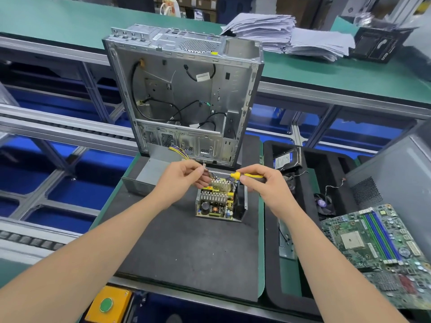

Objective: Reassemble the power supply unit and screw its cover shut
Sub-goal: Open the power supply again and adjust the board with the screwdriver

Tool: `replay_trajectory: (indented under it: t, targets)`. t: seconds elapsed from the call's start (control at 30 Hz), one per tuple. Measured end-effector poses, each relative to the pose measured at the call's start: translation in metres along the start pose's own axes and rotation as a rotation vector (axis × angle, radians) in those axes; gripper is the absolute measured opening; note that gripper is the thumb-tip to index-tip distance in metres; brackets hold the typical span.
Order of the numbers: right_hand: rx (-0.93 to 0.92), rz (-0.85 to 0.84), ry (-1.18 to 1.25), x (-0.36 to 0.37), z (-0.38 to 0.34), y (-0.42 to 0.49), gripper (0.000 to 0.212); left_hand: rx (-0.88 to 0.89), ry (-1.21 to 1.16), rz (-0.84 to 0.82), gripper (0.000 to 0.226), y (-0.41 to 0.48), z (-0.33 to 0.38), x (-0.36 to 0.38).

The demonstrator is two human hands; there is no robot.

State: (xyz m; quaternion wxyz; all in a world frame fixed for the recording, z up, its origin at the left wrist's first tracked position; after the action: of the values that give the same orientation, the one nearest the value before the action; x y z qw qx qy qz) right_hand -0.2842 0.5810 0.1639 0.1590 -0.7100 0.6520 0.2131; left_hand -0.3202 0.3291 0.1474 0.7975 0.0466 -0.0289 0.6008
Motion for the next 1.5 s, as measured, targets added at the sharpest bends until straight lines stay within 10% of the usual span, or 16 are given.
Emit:
replay_trajectory:
  t: [0.47, 0.9, 1.13, 1.5]
  targets:
    - [0.039, 0.104, 0.157, 0.010, -0.003, -0.005, 0.023, -0.157, 0.088, 0.031, 0.015, -0.039, -0.047, 0.007]
    - [-0.072, 0.018, -0.284, 0.035, -0.024, 0.007, 0.017, -0.021, 0.202, 0.303, 0.018, -0.076, -0.082, -0.024]
    - [-0.217, -0.027, -0.504, 0.061, -0.032, 0.014, 0.020, 0.027, 0.686, 0.134, 0.038, -0.068, -0.119, -0.015]
    - [-0.341, -0.095, -0.647, 0.083, -0.034, 0.026, 0.020, 0.069, 0.748, 0.243, 0.027, -0.057, -0.124, -0.021]
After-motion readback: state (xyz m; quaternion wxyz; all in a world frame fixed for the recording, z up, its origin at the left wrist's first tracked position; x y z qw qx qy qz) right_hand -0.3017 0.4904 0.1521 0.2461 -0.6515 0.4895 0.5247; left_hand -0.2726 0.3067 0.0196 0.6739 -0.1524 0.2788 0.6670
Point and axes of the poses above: each hand's wrist, its own y-axis towards the middle knuckle, its own x-axis out of the palm, z = x × y, the point moved 3 cm from there along y, towards the middle knuckle, and after that the axes turned 13 degrees about -y, right-handed, at the moved point
